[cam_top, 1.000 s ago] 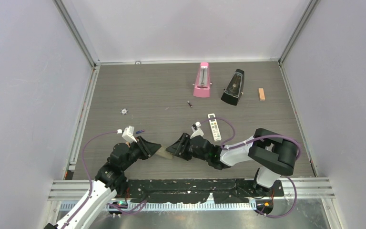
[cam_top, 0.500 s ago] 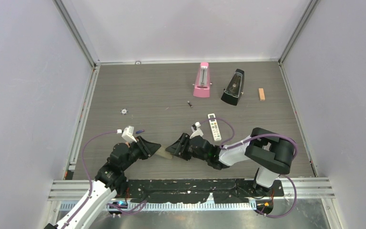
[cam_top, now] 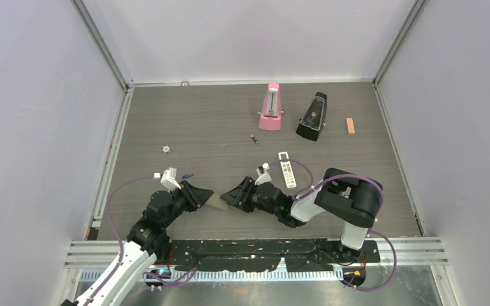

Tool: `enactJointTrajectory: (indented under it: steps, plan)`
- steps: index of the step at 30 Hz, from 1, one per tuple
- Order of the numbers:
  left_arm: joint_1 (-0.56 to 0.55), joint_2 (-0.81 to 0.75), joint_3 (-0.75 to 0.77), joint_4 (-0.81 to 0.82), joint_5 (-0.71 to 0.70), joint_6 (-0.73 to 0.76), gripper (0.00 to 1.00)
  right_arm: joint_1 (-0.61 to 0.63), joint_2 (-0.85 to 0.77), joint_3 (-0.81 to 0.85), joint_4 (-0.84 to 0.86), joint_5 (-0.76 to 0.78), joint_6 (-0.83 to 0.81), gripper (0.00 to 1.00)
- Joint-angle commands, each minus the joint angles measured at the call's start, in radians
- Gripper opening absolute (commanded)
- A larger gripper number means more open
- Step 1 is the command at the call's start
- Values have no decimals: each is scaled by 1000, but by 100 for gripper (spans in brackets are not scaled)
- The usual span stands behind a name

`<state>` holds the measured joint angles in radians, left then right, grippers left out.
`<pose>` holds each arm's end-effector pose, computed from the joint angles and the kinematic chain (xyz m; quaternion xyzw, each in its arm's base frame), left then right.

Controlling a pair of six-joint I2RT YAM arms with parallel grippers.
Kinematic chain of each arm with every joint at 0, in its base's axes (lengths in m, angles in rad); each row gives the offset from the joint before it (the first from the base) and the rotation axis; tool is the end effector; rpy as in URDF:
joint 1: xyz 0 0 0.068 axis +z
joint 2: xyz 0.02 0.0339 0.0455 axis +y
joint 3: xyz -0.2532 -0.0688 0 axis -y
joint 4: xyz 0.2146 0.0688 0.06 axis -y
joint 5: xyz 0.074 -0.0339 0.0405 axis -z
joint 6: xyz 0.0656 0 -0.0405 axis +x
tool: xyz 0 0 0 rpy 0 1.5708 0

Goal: Load the batteries into the remote control
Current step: Remove the battery cover from the remote control.

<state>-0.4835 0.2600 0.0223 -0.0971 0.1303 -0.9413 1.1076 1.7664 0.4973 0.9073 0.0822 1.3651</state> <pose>0.1105 -0.0677 0.1407 -0.1478 0.8007 -0.4181 0.4029 0.1481 0.2844 0.1255 0.1287 0.8123 0.5253 0.2183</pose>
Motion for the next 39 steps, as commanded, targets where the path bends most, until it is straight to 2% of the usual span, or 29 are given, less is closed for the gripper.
enactJointTrajectory:
  steps: [1, 19, 28, 39]
  plan:
    - [-15, 31, -86, -118, 78, 15, 0, 6, 70, 0, 211, -48, 42, 51]
    - [-14, 34, -92, -113, 56, 13, 0, 15, 92, 40, 477, -146, 193, 48]
    - [-15, 35, -85, -119, 34, 22, 0, 23, -21, 35, 424, -122, 185, 47]
    - [-15, 34, -25, -205, -29, 78, 0, 22, -141, 22, 256, -90, 118, 47]
